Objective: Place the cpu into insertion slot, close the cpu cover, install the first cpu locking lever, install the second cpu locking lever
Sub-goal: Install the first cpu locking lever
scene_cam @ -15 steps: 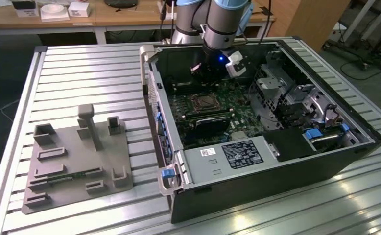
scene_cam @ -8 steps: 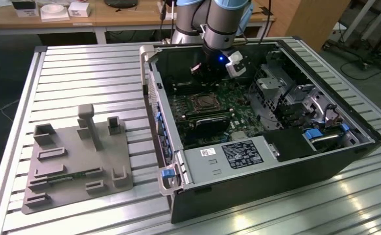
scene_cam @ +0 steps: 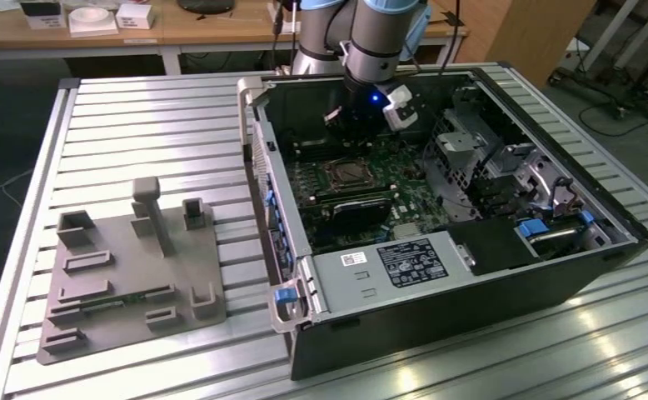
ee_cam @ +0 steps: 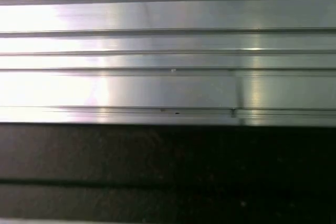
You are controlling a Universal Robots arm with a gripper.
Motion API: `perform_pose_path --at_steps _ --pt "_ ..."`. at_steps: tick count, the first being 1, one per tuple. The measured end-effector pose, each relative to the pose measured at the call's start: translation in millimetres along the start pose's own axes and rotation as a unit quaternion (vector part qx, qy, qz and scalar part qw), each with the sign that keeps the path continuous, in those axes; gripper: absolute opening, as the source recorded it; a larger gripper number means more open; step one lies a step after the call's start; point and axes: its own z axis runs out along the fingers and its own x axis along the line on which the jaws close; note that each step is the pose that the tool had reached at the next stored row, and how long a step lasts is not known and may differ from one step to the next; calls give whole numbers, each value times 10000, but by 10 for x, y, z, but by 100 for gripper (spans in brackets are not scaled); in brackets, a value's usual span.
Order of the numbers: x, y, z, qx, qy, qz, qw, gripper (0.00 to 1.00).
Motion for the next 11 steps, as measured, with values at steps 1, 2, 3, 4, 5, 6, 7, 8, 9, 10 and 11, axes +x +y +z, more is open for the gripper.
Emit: perform_pose_path --at_steps 1,2,3,4,5,6,7,8,9,10,11 --pt "0 0 0 1 0 0 10000 10" --pt "0 0 0 3 0 0 10000 10" --pt "0 1 2 11 -1 0 10000 10" --pt "0 1 1 28 0 0 10000 10" --pt "0 3 1 47 0 0 10000 10" --pt "0 4 1 67 0 -1 10000 10" --pt "0 10 2 88 0 -1 10000 10" --pt "0 15 3 110 0 -1 9999 10" --pt "0 20 3 133 1 -1 9999 10" --pt "0 25 4 156 0 -1 9999 10" --pt "0 31 4 178 0 -1 9998 10"
